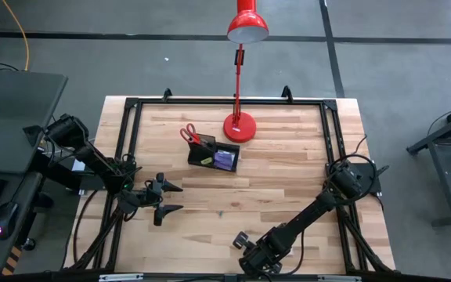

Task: Pick and place office supplies into organizer
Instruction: Put the pink binder clip into the desk organizer

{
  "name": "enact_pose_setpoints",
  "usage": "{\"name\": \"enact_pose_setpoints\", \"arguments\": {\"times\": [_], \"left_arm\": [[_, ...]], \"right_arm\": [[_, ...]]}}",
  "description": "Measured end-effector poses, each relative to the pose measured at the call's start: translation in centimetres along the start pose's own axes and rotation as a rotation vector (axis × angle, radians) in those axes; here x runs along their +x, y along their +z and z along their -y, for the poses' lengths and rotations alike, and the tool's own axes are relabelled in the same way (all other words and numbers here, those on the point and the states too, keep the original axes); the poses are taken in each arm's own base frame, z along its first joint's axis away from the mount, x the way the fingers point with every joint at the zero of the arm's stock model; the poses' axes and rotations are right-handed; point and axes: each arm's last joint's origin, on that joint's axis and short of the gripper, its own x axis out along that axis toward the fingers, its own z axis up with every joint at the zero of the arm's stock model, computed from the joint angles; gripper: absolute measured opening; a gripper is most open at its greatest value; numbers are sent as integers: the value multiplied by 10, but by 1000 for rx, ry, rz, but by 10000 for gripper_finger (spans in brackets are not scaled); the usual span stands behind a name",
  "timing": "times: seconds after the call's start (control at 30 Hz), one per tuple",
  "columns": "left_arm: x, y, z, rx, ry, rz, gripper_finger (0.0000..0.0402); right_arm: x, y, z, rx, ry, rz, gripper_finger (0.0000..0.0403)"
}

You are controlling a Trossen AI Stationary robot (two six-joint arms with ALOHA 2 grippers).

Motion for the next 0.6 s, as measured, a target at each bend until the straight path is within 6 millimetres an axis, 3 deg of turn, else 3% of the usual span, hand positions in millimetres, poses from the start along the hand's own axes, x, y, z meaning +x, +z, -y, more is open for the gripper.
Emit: {"name": "enact_pose_setpoints", "arguments": {"times": [0.6], "left_arm": [[0, 0, 0, 0, 2, 1, 312]], "right_arm": [[-8, 1, 3, -5, -105, -10, 43]]}}
